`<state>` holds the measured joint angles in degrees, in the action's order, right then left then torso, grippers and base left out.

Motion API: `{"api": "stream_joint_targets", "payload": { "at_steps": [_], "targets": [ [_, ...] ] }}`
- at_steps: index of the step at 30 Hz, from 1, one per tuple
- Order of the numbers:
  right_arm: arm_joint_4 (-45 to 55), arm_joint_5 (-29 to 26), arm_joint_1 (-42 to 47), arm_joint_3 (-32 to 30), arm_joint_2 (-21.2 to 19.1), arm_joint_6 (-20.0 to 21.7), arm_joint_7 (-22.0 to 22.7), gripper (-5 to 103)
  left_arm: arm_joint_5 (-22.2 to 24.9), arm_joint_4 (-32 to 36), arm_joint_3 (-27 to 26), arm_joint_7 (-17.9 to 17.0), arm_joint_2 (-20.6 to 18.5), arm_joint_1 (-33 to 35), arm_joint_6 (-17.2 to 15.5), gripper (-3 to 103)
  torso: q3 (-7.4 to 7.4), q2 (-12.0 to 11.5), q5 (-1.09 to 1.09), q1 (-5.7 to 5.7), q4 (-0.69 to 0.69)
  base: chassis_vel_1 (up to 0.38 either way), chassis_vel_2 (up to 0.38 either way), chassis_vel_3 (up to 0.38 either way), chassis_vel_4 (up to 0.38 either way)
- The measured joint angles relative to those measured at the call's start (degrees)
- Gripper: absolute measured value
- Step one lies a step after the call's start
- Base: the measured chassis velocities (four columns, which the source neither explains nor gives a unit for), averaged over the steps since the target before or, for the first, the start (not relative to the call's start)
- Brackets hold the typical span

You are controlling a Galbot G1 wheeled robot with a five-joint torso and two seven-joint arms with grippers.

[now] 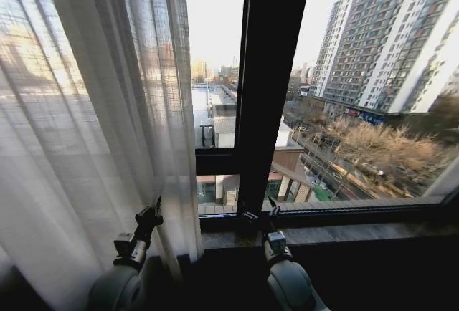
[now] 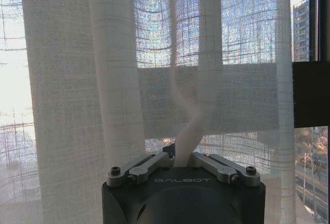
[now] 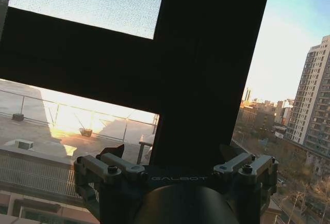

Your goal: Open the curtains by pulling them apart, changing their state from closed to fully open.

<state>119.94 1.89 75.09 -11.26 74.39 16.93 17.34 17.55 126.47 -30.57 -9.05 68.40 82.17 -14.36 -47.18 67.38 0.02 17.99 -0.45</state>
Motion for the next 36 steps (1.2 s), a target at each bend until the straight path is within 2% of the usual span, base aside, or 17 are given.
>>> {"api": "stream_joint_targets", "payload": {
  "at_steps": [15, 36],
  "targets": [
    [-0.2, 0.0, -0.4, 0.5, -0.5, -0.1, -0.1, 100, -0.2, 1.5, -0.9, 0.0, 0.9, 1.2, -0.1, 0, 0.00, 0.0, 0.00, 0.00, 0.00, 0.215, 0.205, -0.215, -0.205],
    [1.9, -0.1, 0.7, 0.4, -1.0, -0.3, -0.1, 100, -0.7, 4.1, -1.4, -0.1, 2.0, 3.3, -0.1, 0, 0.00, 0.0, 0.00, -0.01, 0.00, 0.345, 0.352, -0.343, -0.339]
  ]
}}
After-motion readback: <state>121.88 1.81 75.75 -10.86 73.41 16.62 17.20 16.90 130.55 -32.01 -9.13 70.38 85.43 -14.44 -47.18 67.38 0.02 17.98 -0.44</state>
